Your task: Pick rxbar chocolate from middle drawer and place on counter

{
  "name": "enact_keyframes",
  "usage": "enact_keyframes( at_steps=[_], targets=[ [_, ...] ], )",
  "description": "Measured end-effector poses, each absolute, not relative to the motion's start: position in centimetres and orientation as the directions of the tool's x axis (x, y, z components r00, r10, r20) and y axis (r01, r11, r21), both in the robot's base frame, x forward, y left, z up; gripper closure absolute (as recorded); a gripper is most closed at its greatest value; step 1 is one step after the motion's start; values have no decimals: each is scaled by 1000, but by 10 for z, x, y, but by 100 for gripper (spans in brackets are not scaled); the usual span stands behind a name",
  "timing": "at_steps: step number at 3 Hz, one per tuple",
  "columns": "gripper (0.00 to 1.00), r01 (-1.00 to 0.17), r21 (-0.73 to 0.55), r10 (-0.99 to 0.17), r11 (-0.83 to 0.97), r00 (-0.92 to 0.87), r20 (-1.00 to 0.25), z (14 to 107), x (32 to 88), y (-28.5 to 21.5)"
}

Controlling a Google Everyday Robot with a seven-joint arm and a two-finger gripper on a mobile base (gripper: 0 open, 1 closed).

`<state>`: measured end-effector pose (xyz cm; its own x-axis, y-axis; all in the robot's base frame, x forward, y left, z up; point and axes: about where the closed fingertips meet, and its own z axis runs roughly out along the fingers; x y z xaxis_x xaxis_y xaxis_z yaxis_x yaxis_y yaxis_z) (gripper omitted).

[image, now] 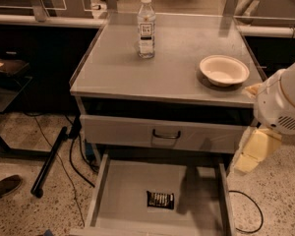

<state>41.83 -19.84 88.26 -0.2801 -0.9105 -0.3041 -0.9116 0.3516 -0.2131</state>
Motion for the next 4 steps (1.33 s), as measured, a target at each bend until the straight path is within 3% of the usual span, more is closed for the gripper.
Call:
enact_keyframes(
  at_steps=[1, 3, 4],
  targets=[
    [0, -913, -211, -908, 349, -274, -316, 882, 417, -197],
    [0, -931, -107, -839, 348, -259, -478, 789, 396, -174],
    [0, -931, -107, -839, 348, -259, -478, 789, 396, -174]
  ],
)
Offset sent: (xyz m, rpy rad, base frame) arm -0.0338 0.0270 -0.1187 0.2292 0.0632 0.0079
